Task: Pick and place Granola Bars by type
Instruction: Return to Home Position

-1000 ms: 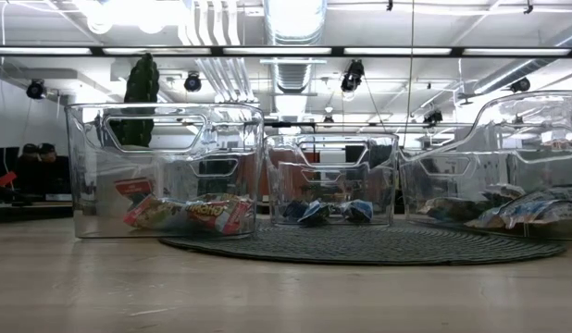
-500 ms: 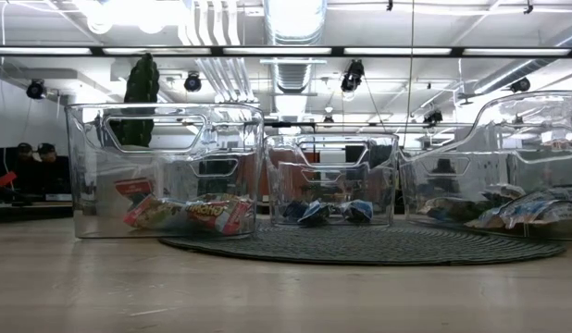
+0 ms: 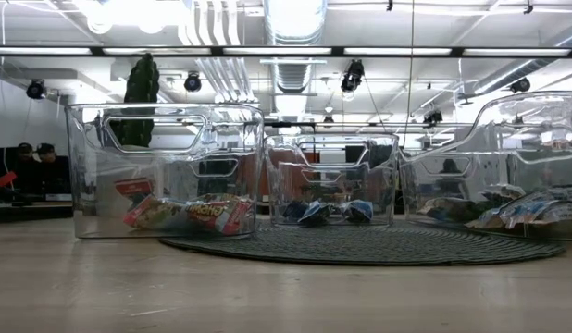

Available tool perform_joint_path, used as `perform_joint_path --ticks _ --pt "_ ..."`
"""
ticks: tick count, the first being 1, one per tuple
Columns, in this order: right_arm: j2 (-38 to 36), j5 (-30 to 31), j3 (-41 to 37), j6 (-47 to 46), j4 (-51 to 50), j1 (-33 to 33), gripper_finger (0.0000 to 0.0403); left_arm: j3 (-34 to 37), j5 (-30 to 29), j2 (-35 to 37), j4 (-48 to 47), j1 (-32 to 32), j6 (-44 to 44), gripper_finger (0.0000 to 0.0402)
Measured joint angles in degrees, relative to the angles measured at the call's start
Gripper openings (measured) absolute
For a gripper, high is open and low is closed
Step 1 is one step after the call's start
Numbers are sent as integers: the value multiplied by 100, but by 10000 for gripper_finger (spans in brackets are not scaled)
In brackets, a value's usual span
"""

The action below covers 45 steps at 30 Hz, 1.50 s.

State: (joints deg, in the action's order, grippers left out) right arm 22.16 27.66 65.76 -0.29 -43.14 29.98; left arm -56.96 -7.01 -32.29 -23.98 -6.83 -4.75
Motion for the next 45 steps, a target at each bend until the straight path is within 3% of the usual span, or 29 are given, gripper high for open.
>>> perform_joint_path --ticks 4,7,11,15,20,26,35,45 --pt "-486 -4 -544 -283 5 0 8 643 227 248 461 0 -188 0" --pt "-839 -4 -908 -420 21 0 8 1232 642 462 1412 1 -197 0" --pt "-1260 -9 -1347 -455 358 0 8 2017 691 716 2187 11 -473 0" --pt "-1542 -49 -1733 77 1012 0 8 2636 695 887 2834 96 -879 0" --pt "-1747 -53 -2006 177 1044 0 8 3204 731 973 3708 223 -1045 0" --pt "-2196 -276 -2436 -87 1029 1 8 3523 899 1007 3737 364 -1245 0" --pt "-2212 -919 -3207 -183 927 3 8 4046 1034 1031 3842 419 -1349 0" --pt "-2215 -1478 -4183 -298 1740 4 8 4860 1130 1036 4426 421 -1377 0"
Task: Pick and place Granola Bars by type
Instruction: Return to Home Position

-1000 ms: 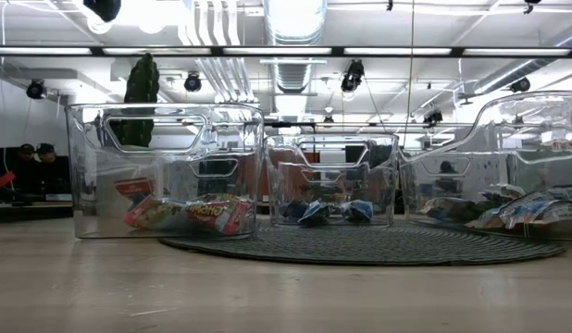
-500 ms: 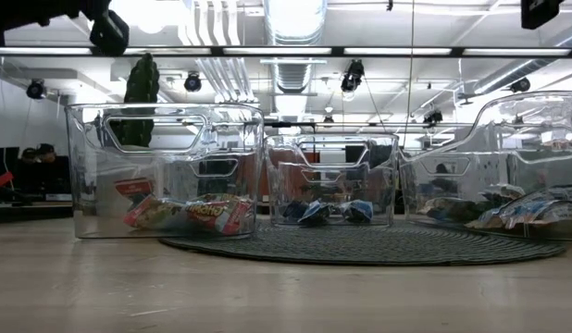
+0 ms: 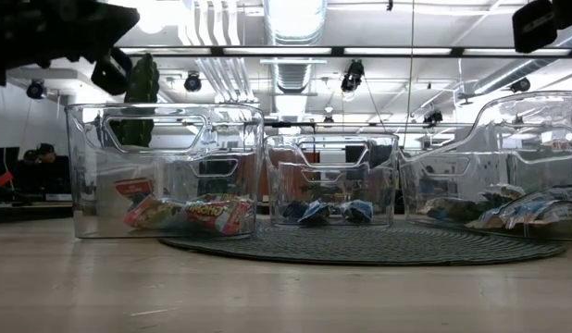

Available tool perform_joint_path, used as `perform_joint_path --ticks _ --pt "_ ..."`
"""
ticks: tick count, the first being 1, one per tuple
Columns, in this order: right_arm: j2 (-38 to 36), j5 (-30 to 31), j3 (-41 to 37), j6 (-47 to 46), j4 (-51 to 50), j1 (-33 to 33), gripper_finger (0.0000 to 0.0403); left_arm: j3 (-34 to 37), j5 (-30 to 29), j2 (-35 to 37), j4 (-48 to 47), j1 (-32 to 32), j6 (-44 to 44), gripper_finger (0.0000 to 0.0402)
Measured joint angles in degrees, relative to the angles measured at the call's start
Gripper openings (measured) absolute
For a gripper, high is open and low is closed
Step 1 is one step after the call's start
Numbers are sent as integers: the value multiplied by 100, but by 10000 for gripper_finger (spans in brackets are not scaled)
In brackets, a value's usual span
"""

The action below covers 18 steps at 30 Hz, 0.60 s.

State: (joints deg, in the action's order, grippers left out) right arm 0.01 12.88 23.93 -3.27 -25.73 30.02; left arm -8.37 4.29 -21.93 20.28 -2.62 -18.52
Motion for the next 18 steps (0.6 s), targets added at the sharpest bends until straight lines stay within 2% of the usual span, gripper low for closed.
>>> perform_joint_path --ticks 7,18 --pt "-2 -249 -874 59 1198 -4 8 637 233 2 862 -1 -93 0" --pt "-2 -540 -2170 13 3538 -9 9 785 696 7 807 -5 -83 0"
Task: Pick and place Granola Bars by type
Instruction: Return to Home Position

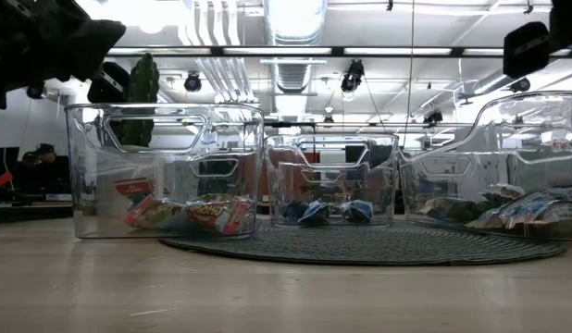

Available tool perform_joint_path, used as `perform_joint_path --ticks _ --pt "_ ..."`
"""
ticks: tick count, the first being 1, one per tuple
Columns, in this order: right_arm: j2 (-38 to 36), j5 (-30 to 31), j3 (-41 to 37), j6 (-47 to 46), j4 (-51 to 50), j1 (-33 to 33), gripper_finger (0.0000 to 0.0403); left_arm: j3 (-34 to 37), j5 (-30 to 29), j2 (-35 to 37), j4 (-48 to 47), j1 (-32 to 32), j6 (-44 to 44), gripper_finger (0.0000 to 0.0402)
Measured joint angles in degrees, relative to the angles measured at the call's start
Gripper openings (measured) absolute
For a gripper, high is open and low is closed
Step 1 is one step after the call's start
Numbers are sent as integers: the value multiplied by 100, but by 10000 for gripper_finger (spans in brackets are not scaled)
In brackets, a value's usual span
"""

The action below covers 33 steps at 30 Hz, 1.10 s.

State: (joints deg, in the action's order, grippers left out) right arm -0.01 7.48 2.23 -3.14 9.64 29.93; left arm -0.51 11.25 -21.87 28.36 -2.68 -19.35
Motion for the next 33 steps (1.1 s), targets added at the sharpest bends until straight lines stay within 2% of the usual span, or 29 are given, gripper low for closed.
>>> perform_joint_path --ticks 9,12,16,22,26,33 --pt "0 -177 -171 -125 -213 4 9 2 -61 -2 -489 0 178 0" --pt "11 230 -171 -230 -755 4 9 2 -330 -4 -741 4 313 0" --pt "18 488 -169 76 -669 -174 9 4 -379 -2 -704 39 396 0" --pt "2 490 -171 355 -693 -886 8 7 -368 -2 -696 142 448 0" --pt "10 201 -169 244 -763 -1522 8 7 -363 -2 -697 265 590 0" --pt "15 91 -169 396 -782 -2598 8 9 -365 -2 -738 709 792 0"
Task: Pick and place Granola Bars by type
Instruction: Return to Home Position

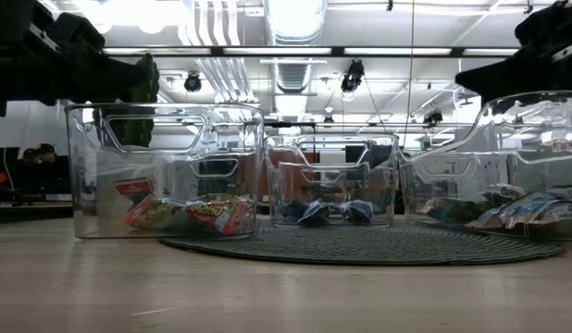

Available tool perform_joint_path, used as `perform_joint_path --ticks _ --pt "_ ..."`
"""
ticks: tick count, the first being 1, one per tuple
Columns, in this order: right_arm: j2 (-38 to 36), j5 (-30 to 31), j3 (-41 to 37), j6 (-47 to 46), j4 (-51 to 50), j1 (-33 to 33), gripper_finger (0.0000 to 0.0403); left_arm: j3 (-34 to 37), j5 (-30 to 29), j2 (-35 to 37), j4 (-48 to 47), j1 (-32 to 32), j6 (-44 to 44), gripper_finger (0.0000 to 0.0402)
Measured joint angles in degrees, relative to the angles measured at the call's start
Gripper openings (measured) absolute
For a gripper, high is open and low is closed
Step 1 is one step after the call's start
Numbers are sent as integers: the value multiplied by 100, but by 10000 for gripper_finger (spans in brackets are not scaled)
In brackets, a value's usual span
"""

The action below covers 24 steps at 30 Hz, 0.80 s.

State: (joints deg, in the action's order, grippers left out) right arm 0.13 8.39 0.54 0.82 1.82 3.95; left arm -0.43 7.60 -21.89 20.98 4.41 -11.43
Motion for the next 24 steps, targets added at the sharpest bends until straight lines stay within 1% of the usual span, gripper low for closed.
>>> perform_joint_path --ticks 2,5,7,13,17,22,24 --pt "1 -232 0 -23 -46 -281 8 0 2 2 -99 149 4 0" --pt "16 -821 2 -114 -157 -652 8 2 17 0 -169 364 1 0" --pt "93 -1014 4 -213 -140 -812 8 2 55 0 -178 482 33 0" --pt "342 -1046 4 44 -131 -1030 8 2 221 0 -193 818 78 0" --pt "519 -1063 4 -43 -128 -1054 8 4 245 -20 -188 1090 59 0" --pt "589 -1611 4 -282 -29 -1054 8 4 302 -20 -169 1147 -286 0" --pt "589 -1642 4 -385 -22 -1052 8 4 304 -20 -164 1140 -231 0"
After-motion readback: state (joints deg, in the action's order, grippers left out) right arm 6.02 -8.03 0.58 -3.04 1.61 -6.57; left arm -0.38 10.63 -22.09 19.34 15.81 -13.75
